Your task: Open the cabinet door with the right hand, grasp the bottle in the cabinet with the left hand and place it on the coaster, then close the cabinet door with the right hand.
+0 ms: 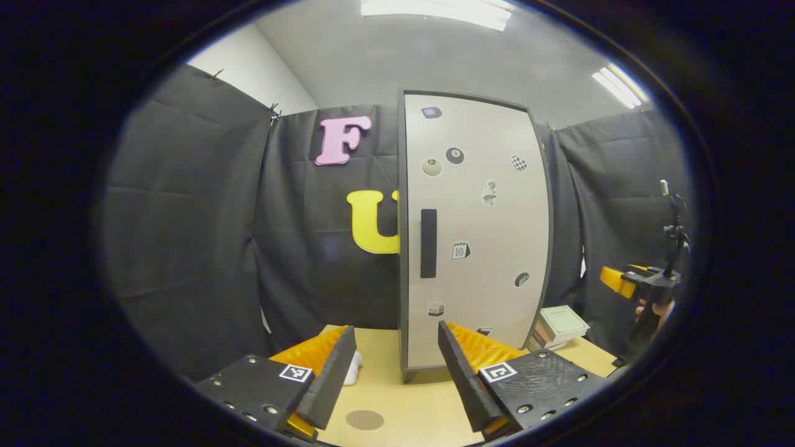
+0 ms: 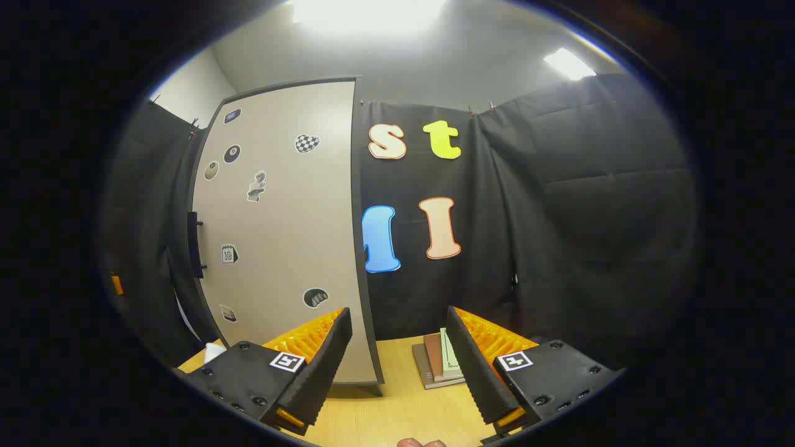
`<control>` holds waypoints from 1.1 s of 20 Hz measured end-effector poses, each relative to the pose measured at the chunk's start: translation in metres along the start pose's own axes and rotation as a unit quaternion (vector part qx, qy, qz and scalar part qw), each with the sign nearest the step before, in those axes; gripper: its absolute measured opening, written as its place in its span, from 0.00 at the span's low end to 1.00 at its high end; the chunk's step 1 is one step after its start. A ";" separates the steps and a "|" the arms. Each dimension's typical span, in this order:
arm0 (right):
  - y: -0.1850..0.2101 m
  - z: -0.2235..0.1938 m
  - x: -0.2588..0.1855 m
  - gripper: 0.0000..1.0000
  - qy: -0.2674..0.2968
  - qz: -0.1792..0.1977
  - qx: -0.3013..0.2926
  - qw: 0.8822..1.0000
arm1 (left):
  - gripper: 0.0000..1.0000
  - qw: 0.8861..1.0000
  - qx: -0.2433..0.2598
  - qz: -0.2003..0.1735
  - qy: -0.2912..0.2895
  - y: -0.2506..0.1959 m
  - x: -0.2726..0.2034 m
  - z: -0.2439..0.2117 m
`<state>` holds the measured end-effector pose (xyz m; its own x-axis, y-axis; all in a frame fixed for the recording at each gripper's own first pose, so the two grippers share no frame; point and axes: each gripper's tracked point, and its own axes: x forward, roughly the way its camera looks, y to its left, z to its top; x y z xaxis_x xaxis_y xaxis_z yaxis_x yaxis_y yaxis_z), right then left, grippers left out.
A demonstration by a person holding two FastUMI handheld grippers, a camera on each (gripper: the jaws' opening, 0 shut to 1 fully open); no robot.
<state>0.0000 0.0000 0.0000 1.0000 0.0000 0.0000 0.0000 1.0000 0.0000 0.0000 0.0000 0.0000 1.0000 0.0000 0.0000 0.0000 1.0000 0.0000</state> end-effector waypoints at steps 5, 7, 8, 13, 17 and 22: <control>0.013 0.011 0.002 0.96 -0.005 0.004 -0.011 1.000 | 0.81 1.000 -0.004 -0.003 -0.001 0.008 0.007 -0.005; 0.015 0.015 0.002 0.96 -0.008 0.003 -0.015 1.000 | 0.81 1.000 -0.011 -0.010 -0.001 0.008 0.012 -0.007; 0.017 0.016 0.002 0.92 -0.010 0.003 -0.017 1.000 | 0.82 1.000 -0.013 -0.012 -0.002 0.009 0.015 -0.008; 0.023 0.011 -0.005 0.92 -0.010 0.001 -0.018 1.000 | 0.82 0.999 -0.031 -0.031 -0.014 0.005 0.024 -0.009; 0.031 0.010 -0.010 0.92 -0.004 0.010 -0.014 1.000 | 0.82 0.999 -0.026 -0.036 -0.016 0.002 0.028 -0.014; 0.045 0.012 -0.010 0.96 -0.003 0.019 -0.009 1.000 | 0.82 0.998 -0.051 -0.038 0.000 -0.003 0.030 -0.036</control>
<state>-0.0101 0.0452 0.0122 0.9992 0.0389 0.0058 -0.0388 0.9991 -0.0184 0.0296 -0.0033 -0.0361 0.9971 -0.0759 0.0041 0.0759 0.9920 -0.1009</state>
